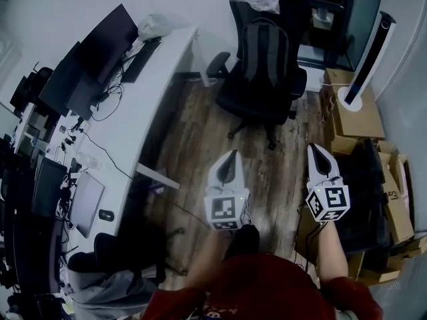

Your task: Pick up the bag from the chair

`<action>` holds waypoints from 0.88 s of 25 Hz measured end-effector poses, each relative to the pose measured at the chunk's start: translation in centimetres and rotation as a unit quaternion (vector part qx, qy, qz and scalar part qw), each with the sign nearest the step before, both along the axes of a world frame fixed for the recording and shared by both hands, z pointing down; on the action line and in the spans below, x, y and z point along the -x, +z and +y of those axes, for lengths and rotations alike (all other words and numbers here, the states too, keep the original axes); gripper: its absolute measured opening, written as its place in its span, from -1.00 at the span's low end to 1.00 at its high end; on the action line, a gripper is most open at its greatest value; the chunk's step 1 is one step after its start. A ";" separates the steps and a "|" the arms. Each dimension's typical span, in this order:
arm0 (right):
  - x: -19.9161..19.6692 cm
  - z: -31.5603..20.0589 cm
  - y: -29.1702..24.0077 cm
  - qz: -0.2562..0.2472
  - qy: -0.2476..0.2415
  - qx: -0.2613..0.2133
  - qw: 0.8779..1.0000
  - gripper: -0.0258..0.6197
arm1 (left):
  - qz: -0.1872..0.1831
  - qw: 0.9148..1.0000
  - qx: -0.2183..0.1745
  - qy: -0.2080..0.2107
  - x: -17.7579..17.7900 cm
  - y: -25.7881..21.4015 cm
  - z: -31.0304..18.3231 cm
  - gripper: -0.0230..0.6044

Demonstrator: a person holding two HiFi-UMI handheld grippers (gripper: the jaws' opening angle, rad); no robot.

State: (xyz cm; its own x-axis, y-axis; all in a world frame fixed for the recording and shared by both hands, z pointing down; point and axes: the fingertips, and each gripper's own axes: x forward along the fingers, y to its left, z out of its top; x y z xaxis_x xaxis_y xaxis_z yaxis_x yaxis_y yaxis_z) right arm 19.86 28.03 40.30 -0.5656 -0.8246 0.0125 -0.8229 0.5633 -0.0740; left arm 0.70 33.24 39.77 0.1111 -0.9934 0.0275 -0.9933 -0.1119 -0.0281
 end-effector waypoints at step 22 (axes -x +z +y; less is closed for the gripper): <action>11.5 -19.3 -0.6 0.017 0.048 0.010 0.999 -0.93 | 0.011 0.999 0.019 0.035 12.8 0.2 -20.5 -0.93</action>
